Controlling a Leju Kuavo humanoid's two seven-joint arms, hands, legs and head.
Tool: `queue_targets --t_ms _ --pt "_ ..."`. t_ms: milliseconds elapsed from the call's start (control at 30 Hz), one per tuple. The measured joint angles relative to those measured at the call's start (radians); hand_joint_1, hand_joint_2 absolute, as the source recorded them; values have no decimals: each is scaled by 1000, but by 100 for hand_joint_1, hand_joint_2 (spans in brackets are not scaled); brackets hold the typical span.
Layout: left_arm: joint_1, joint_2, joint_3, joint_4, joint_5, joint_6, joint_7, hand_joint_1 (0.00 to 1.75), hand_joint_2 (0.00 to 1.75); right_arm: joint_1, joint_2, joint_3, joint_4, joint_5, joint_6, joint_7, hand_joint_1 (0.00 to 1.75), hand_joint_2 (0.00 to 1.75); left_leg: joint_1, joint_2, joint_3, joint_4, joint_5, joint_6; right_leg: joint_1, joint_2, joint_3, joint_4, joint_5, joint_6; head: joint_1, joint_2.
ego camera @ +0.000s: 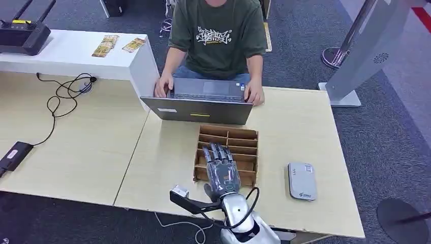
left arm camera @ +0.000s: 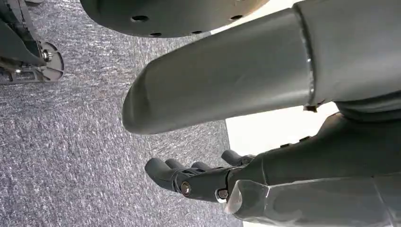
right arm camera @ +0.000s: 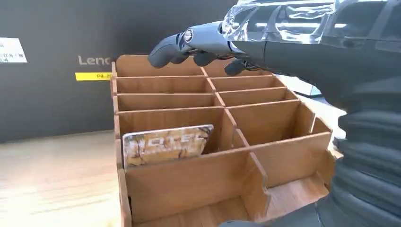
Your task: Pass the card to the sensor for recognition and then transmit it.
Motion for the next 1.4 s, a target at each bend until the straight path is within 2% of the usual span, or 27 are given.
queue_targets --t_ms 433,833,1400 --pt "-1 2 0 0 -5 -6 1 0 0 -4 1 0 42 3 -8 7 0 175 0 0 0 0 0 0 0 0 0 0 0 0 0 0" --pt "-2 1 0 0 -15 -11 0 0 0 -5 5 0 43 -15 -34 -26 0 175 0 0 -1 0 0 0 0 0 0 0 0 0 0 0" --pt "-4 1 0 0 -20 -11 6 0 0 -10 10 1 75 -27 -42 -32 0 175 0 -1 -1 0 0 0 0 0 0 0 0 0 0 0"
